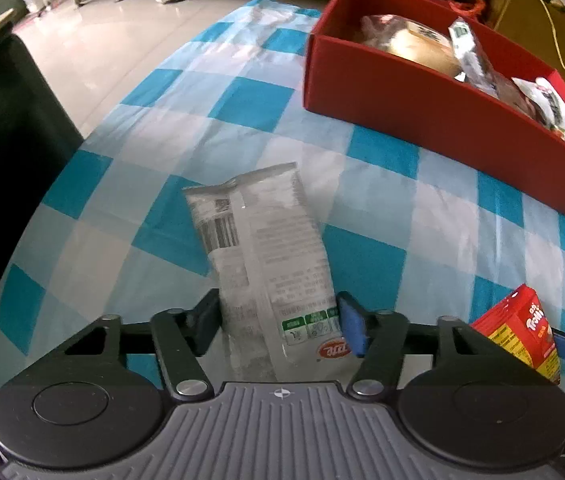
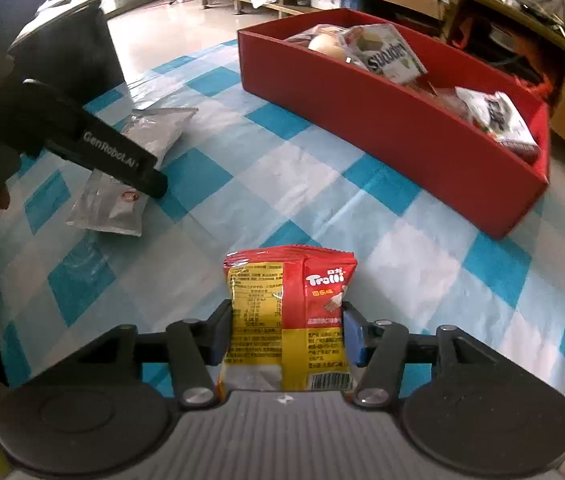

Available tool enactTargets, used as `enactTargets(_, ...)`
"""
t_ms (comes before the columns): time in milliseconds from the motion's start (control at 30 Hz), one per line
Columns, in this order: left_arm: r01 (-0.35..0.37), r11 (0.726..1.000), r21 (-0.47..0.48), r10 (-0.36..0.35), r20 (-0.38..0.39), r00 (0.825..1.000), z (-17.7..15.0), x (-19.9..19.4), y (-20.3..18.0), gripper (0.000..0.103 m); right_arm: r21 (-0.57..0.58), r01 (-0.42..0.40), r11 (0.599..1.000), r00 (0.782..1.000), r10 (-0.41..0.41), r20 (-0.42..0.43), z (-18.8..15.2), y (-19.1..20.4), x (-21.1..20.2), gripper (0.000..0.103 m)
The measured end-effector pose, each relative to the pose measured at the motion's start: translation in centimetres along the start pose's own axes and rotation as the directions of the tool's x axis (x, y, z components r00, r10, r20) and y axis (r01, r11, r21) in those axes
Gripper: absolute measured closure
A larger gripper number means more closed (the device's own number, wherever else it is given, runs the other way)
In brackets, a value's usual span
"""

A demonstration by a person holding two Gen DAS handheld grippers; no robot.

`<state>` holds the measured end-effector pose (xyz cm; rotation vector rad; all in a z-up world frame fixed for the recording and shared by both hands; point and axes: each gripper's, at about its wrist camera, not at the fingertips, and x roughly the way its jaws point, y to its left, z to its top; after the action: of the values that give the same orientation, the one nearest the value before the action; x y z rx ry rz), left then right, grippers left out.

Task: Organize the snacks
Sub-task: 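Grasp the white-silver packet with the left tool while right tool holds the Trolli packet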

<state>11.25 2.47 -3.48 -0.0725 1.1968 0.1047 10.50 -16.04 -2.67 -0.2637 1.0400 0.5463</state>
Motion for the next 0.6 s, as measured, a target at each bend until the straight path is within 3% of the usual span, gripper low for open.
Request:
enactTargets(267, 0.052, 0.998, 0.02, -0.052, 0.004, 0.999, -0.2, -0.9, -0.7, 0.047, 0.102, 0.009, 0.995, 0.999, -0.014, 0.049, 0.0, -1.4, -1.4, 0.051)
enactTargets(600, 0.037, 0.997, 0.069, -0.04, 0.043, 0.998, -0.2, -1.9, -2.2, 0.05, 0.157, -0.006, 0.988, 0.996, -0.008, 0.092, 0.5, -2.7, -1.9, 0.051)
